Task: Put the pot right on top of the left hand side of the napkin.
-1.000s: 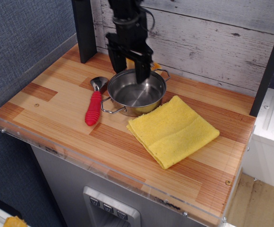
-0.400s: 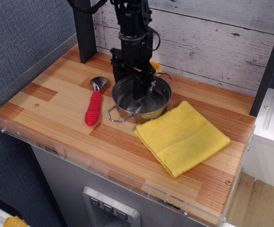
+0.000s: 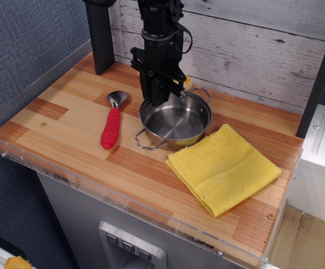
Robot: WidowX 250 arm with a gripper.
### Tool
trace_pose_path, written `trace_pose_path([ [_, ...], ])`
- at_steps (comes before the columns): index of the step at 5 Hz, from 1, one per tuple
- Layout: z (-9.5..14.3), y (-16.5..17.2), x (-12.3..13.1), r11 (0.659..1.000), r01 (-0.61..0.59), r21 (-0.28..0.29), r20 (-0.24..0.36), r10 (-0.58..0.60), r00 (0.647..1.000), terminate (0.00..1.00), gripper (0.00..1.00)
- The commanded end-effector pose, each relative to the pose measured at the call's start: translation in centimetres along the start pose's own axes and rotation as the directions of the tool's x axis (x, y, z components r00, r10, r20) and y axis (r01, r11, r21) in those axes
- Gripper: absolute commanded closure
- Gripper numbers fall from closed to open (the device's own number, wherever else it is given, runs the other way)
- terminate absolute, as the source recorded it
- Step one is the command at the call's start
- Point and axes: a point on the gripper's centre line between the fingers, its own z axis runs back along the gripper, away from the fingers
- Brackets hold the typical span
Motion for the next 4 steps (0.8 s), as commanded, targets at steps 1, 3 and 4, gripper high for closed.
trace_pose_path([
  [1,1.9,0.4,0.1,0.999,0.007,0.039,0.064,-0.01,0.998,0.0,1.0],
  [3,2.5,0.2,0.0,0.999,0.003,0.033,0.105,-0.007,0.994,0.0,1.0],
  [4,3.2,0.4,0.1,1.0,-0.006,0.023,0.143,0.003,0.99,0.0,1.0],
])
